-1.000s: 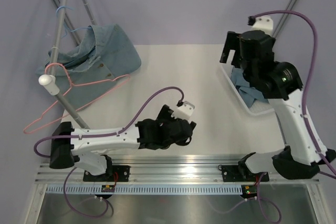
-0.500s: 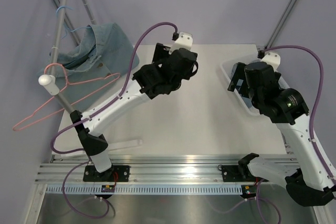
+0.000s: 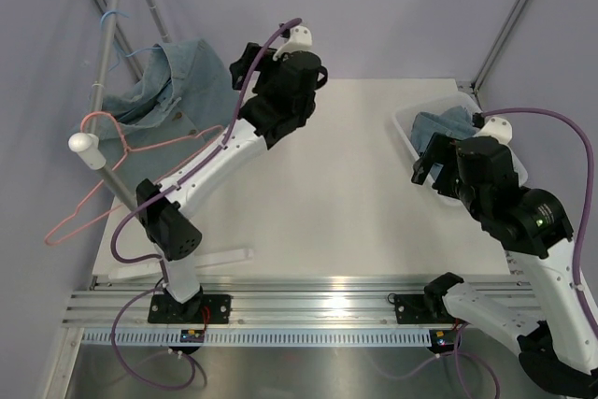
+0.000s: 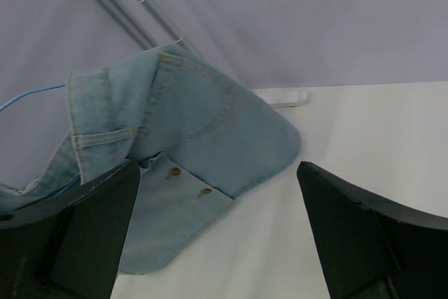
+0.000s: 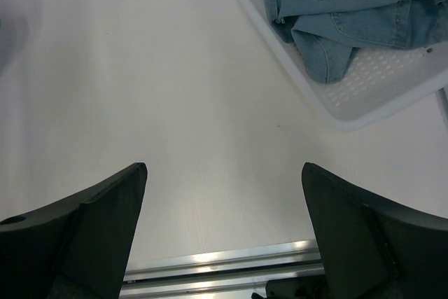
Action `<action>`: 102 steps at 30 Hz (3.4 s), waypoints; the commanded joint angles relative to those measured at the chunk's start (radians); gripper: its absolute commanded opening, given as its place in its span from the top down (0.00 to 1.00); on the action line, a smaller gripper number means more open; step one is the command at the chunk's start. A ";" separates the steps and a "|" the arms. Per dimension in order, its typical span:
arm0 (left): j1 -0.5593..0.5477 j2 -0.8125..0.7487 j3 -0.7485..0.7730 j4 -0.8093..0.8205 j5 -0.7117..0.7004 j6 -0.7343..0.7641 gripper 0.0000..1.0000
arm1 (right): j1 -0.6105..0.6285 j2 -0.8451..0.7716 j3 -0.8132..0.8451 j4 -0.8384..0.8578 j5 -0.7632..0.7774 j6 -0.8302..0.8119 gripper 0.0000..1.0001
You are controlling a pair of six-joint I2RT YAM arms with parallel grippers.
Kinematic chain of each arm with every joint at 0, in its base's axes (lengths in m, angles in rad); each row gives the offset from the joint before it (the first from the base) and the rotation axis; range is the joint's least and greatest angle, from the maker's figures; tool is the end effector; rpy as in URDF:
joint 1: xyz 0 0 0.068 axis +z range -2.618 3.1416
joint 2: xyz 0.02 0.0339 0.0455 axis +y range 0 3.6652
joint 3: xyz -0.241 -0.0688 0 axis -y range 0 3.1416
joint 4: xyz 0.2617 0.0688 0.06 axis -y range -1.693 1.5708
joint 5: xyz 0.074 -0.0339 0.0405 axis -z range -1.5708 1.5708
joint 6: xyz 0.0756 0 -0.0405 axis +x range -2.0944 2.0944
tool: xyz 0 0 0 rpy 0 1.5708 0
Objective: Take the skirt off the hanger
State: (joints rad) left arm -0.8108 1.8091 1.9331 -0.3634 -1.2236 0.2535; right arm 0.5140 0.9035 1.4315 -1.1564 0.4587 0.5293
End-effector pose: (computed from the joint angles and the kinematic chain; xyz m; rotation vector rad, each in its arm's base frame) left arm 0.3450 -0.2598 0.4159 0.0485 1.6962 0.6815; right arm 0.1744 0.0600 0.4031 0.2675 2.1110 0.1088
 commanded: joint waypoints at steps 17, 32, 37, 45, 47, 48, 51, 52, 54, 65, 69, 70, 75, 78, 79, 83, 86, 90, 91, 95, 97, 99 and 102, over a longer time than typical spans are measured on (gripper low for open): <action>0.286 0.032 0.035 0.018 -0.178 -0.048 0.01 | -0.005 0.008 -0.060 0.069 -0.064 -0.043 0.01; 0.372 0.044 -0.056 0.359 -0.255 0.185 0.01 | -0.005 0.057 -0.066 0.100 -0.078 -0.092 0.00; 0.404 0.070 -0.043 0.331 -0.243 0.139 0.01 | -0.005 0.041 -0.068 0.093 -0.074 -0.103 0.01; 0.444 0.160 0.119 0.035 -0.168 -0.015 0.01 | -0.005 0.034 -0.080 0.092 -0.071 -0.120 0.01; 0.453 0.174 0.176 -0.099 -0.134 -0.135 0.01 | -0.005 0.031 -0.091 0.095 -0.068 -0.124 0.01; 0.459 0.176 0.184 -0.120 -0.101 -0.161 0.01 | -0.005 0.029 -0.094 0.098 -0.068 -0.126 0.01; 0.463 0.180 0.184 -0.143 -0.096 -0.192 0.03 | -0.005 0.029 -0.108 0.109 -0.066 -0.129 0.01; 0.463 0.179 0.181 -0.150 -0.094 -0.204 0.04 | -0.005 0.031 -0.108 0.110 -0.068 -0.129 0.01; 0.464 0.171 0.168 -0.186 -0.080 -0.235 0.07 | -0.005 0.034 -0.106 0.115 -0.068 -0.130 0.01; 0.466 0.121 0.126 -0.355 0.029 -0.464 0.87 | -0.003 0.026 -0.105 0.119 -0.069 -0.130 0.01; 0.452 0.079 0.084 -0.362 0.038 -0.484 1.00 | -0.005 0.032 -0.106 0.123 -0.090 -0.120 0.00; 0.449 0.072 0.070 -0.367 0.039 -0.485 1.00 | -0.005 0.037 -0.106 0.126 -0.101 -0.123 0.00; 0.409 0.001 0.014 -0.378 0.038 -0.491 1.00 | -0.003 0.064 -0.100 0.202 -0.228 -0.182 0.00; 0.386 -0.039 -0.023 -0.405 0.050 -0.513 1.00 | -0.003 0.126 -0.062 0.259 -0.333 -0.230 0.01; 0.380 -0.050 -0.034 -0.422 0.055 -0.519 1.00 | -0.003 0.168 -0.024 0.267 -0.356 -0.238 0.00; 0.341 -0.106 -0.114 -0.456 0.102 -0.562 1.00 | 0.000 0.247 0.044 0.394 -0.521 -0.307 0.00; 0.323 -0.149 -0.147 -0.491 0.163 -0.611 1.00 | 0.000 0.326 0.115 0.464 -0.594 -0.350 0.00; 0.289 -0.204 -0.227 -0.517 0.208 -0.651 1.00 | 0.011 0.486 0.248 0.489 -0.673 -0.420 0.02; 0.271 -0.227 -0.241 -0.513 0.217 -0.651 1.00 | 0.014 0.509 0.298 0.501 -0.684 -0.428 0.02; 0.242 -0.290 -0.293 -0.519 0.239 -0.661 1.00 | 0.035 0.615 0.408 0.531 -0.742 -0.482 0.05; 0.234 -0.324 -0.327 -0.511 0.275 -0.665 1.00 | 0.052 0.664 0.446 0.561 -0.768 -0.521 0.10; 0.226 -0.376 -0.345 -0.505 0.302 -0.666 1.00 | 0.060 0.699 0.469 0.590 -0.793 -0.568 0.16; 0.223 -0.439 -0.378 -0.500 0.332 -0.666 1.00 | 0.060 0.725 0.472 0.665 -0.802 -0.562 0.16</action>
State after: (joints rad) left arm -0.5758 1.4456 1.5784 -0.8749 -0.9730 -0.3756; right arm 0.5659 1.6108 1.8565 -0.5999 -0.2859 0.0223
